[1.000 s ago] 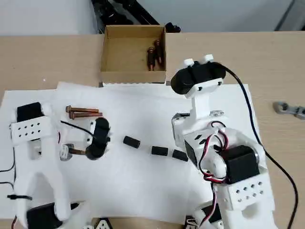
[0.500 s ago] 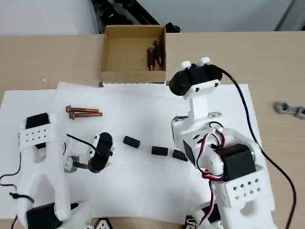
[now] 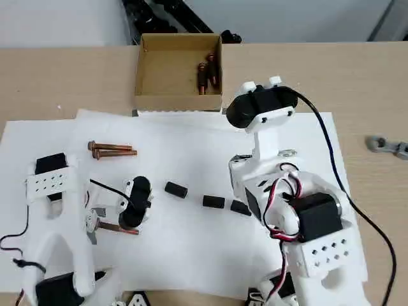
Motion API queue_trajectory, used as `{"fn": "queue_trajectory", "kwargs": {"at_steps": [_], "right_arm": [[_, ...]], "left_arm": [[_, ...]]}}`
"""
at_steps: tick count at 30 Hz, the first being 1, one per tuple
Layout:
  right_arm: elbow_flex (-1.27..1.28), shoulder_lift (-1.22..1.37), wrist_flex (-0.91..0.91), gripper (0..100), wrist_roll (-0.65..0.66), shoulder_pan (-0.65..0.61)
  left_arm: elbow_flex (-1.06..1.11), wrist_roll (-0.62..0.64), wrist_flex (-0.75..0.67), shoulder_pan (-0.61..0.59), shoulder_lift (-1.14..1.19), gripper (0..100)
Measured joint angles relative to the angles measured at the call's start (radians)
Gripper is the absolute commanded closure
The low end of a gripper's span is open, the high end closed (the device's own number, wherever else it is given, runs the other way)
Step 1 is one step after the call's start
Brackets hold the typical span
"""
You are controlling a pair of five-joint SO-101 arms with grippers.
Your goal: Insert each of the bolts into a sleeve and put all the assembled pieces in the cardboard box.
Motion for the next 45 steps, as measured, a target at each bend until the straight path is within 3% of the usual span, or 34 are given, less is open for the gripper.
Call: {"fn": "queue_trajectory", "kwargs": {"at_steps": [7,15,19,24,35,45], "right_arm": [[0.0,0.0,0.0,99.5,0.0,0.0],[0.0,-0.046,0.0,99.5,0.0,0.0],[0.0,-0.087,0.0,99.5,0.0,0.0],[0.023,-0.094,0.0,99.5,0.0,0.0],[0.118,-0.094,-0.109,99.5,0.0,0.0],[0.163,-0.094,-0.118,99.5,0.0,0.0]], "left_arm": [[-0.192,0.055,0.14,0.0,0.0,76],[-0.316,0.353,0.161,0.0,0.0,76],[-0.331,0.667,0.161,0.038,0.0,76],[-0.331,1.178,0.161,0.109,0.0,76],[-0.331,2.228,0.15,0.117,0.0,76],[-0.267,2.486,0.161,0.12,0.0,76]]}}
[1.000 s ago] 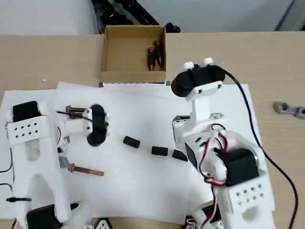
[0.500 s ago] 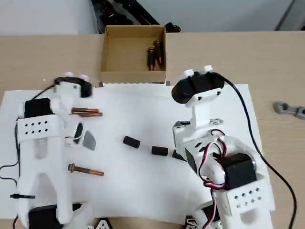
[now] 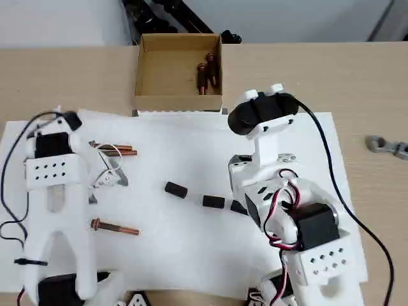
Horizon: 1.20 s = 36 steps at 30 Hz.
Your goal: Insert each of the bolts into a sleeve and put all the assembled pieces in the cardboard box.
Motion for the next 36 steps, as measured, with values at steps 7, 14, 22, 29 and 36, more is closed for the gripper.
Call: {"fn": "queue_trajectory", "kwargs": {"at_steps": [7,14,22,29,36], "right_arm": [[0.049,0.0,-0.002,99.5,0.0,0.0],[0.051,0.0,-0.04,99.5,0.0,0.0],[0.051,0.0,-0.046,99.5,0.0,0.0],[0.051,0.0,-0.046,99.5,0.0,0.0],[0.051,0.0,-0.046,99.5,0.0,0.0]], "left_arm": [[0.074,0.095,0.003,-0.006,0.0,75],[0.137,0.098,0.003,-0.006,0.0,75],[0.193,0.098,0.003,-0.006,0.0,75],[0.249,0.098,-0.037,-0.006,0.0,75],[0.321,0.098,-0.147,-0.006,0.0,75]]}}
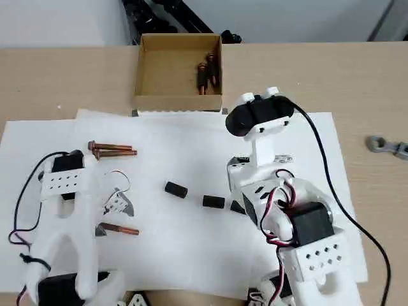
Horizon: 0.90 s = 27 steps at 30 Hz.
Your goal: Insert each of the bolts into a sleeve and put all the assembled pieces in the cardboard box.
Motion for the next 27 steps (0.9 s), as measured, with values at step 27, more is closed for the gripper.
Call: {"fn": "queue_trajectory", "kwargs": {"at_steps": [27], "right_arm": [[0.0,0.0,0.0,99.5,0.0,0.0]], "left_arm": [[0.153,-0.098,-0.247,-0.14,-0.018,95]]}}
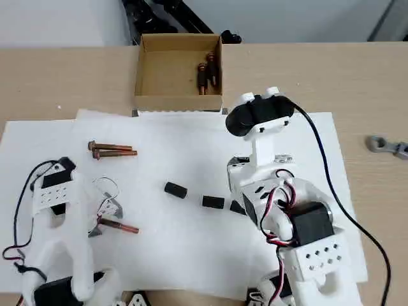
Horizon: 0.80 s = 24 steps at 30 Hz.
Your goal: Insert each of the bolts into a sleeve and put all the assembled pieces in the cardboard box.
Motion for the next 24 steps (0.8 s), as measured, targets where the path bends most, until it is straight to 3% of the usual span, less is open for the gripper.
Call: {"fn": "queue_trajectory", "kwargs": {"at_steps": [16,24], "right_arm": [[0.0,0.0,0.0,99.5,0.0,0.0],[0.0,0.0,0.0,99.5,0.0,0.0]], "left_arm": [[-0.023,-0.057,-0.015,-0.002,0.005,99],[-0.258,-0.051,-0.009,-0.008,0.006,99]]}}
